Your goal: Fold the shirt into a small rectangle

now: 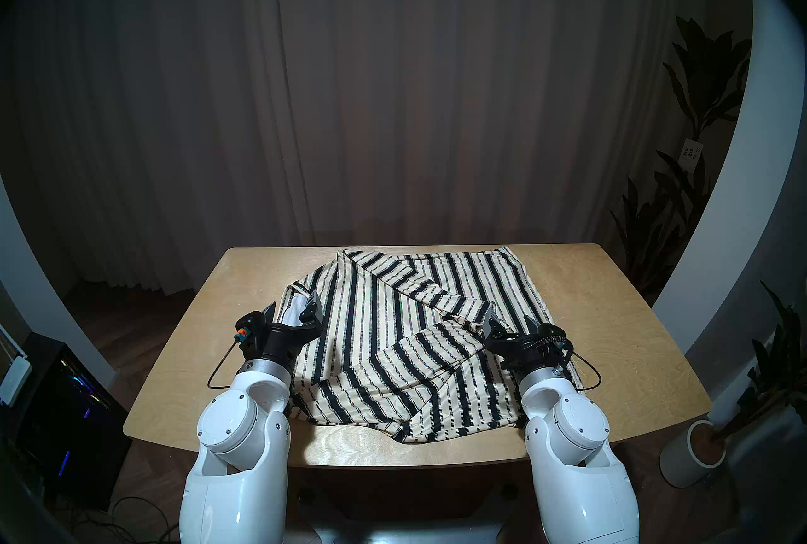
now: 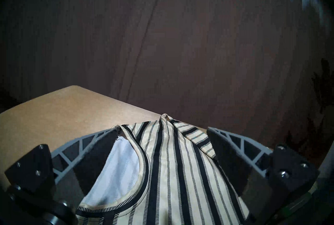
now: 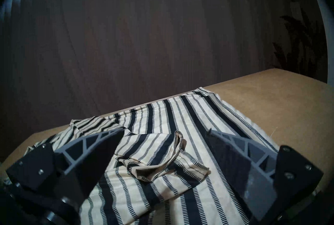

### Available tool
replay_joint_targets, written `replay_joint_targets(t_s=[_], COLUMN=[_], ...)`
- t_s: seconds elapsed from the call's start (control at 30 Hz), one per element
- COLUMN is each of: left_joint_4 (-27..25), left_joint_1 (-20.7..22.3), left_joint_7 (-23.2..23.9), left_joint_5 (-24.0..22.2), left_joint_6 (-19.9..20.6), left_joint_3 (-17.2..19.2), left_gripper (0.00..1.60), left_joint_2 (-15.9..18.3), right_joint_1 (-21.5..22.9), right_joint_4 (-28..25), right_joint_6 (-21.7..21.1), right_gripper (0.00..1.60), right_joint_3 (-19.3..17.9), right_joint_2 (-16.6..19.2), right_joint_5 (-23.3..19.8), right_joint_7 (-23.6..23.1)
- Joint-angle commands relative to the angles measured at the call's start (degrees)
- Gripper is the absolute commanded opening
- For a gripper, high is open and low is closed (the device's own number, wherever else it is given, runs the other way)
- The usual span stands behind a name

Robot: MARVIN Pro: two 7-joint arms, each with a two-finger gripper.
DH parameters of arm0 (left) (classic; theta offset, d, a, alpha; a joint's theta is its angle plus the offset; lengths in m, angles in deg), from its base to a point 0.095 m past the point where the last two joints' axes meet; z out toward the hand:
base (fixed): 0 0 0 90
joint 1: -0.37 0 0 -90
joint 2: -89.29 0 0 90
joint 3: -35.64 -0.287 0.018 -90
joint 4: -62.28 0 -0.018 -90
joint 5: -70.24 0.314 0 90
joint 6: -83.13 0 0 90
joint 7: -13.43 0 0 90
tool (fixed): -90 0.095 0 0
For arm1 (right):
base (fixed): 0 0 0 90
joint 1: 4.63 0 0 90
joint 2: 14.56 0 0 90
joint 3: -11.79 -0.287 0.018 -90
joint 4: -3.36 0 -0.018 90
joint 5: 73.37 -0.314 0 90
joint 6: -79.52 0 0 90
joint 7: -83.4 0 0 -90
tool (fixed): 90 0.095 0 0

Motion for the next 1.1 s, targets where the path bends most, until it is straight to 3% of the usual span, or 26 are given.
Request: replay_joint_targets(t_s=[0.0, 0.33, 0.43, 0.6, 0.7, 0.73, 0.83, 0.93, 1.07], left_joint_4=[-2.7, -5.36, -6.07, -8.34, -8.85, -9.53, -9.84, -10.79, -12.55], left_joint_1=[-0.57, -1.45, -1.67, -2.68, -3.05, -3.51, -3.72, -3.98, -3.73], left_joint_7=[0.23, 0.4, 0.42, 0.49, 0.49, 0.38, 0.19, -0.16, -1.35], left_joint_5=[-7.07, -17.0, -18.61, -24.75, -26.43, -29.32, -31.32, -36.59, -39.18], left_joint_6=[3.5, 9.5, 10.43, 14.31, 15.56, 17.76, 19.37, 23.91, 28.27], left_joint_3=[1.54, 4.57, 5.25, 7.66, 8.25, 9.16, 9.69, 11.38, 12.85], left_gripper=[1.6, 1.6, 1.6, 1.6, 1.6, 1.6, 1.6, 1.6, 1.6], left_joint_2=[-1.58, -2.81, -3.0, -3.83, -4.06, -4.52, -4.61, -5.11, -4.05], right_joint_1=[-0.9, -1.32, -1.55, -2.41, -2.81, -3.23, -3.38, -3.36, -3.58], right_joint_4=[-2.86, -4.41, -5.0, -6.64, -6.89, -7.3, -7.55, -8.82, -9.69], right_joint_6=[-3.63, -10.36, -11.42, -15.76, -16.97, -19.06, -20.3, -22.56, -27.11], right_gripper=[1.6, 1.6, 1.6, 1.6, 1.6, 1.6, 1.6, 1.6, 1.6], right_joint_3=[-0.62, -2.3, -2.31, -3.17, -3.5, -4.14, -4.69, -6.64, -8.32], right_joint_2=[-1.04, -1.74, -1.7, -2.04, -2.17, -2.59, -2.63, -3.0, -2.99], right_joint_5=[-7.96, -21.24, -23.4, -31.33, -33.4, -36.99, -39.52, -41.95, -46.96], right_joint_7=[-1.97, -4.13, -4.56, -5.55, -5.73, -5.84, -6.05, -6.26, -5.61])
